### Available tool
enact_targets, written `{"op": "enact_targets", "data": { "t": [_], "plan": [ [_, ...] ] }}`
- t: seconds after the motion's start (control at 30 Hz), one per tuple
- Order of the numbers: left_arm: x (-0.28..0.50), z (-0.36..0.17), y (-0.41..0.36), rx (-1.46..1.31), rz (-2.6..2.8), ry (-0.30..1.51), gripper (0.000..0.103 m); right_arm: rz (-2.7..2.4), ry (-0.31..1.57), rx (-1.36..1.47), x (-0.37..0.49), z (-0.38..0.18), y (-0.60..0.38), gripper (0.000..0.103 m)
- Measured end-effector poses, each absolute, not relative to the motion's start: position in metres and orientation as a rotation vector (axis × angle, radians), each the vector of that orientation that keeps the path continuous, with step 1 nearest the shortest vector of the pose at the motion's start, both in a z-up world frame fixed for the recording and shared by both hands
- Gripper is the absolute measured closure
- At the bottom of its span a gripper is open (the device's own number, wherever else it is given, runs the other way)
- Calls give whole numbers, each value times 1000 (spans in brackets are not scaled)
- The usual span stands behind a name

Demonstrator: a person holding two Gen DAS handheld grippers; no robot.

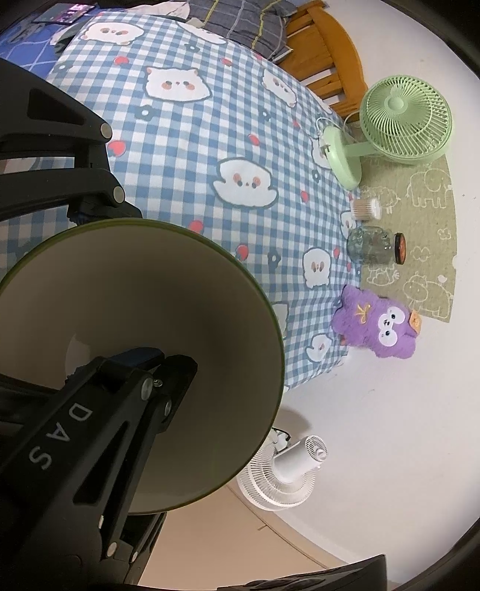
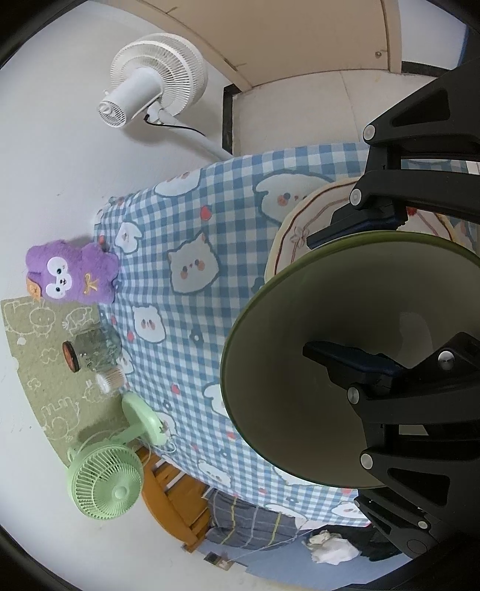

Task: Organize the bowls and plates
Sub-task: 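Lower the bowl over the nested bowls on the plates with both grippers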

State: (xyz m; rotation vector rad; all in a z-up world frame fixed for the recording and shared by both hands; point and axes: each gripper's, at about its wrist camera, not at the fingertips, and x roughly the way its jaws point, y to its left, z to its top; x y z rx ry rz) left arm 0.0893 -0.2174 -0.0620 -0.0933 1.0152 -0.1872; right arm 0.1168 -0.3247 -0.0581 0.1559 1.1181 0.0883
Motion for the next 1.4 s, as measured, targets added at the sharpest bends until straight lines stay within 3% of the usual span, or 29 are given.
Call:
{"op": "enact_targets", "data": {
  "t": [0.83, 1.4],
  "plan": [
    [96, -109, -242, -118, -102, 1116, 47, 159, 1229, 147, 133, -113, -345, 49],
    [101, -115, -243, -135, -67, 1106, 47, 187, 1218, 126, 141, -116, -344, 49]
  ]
}}
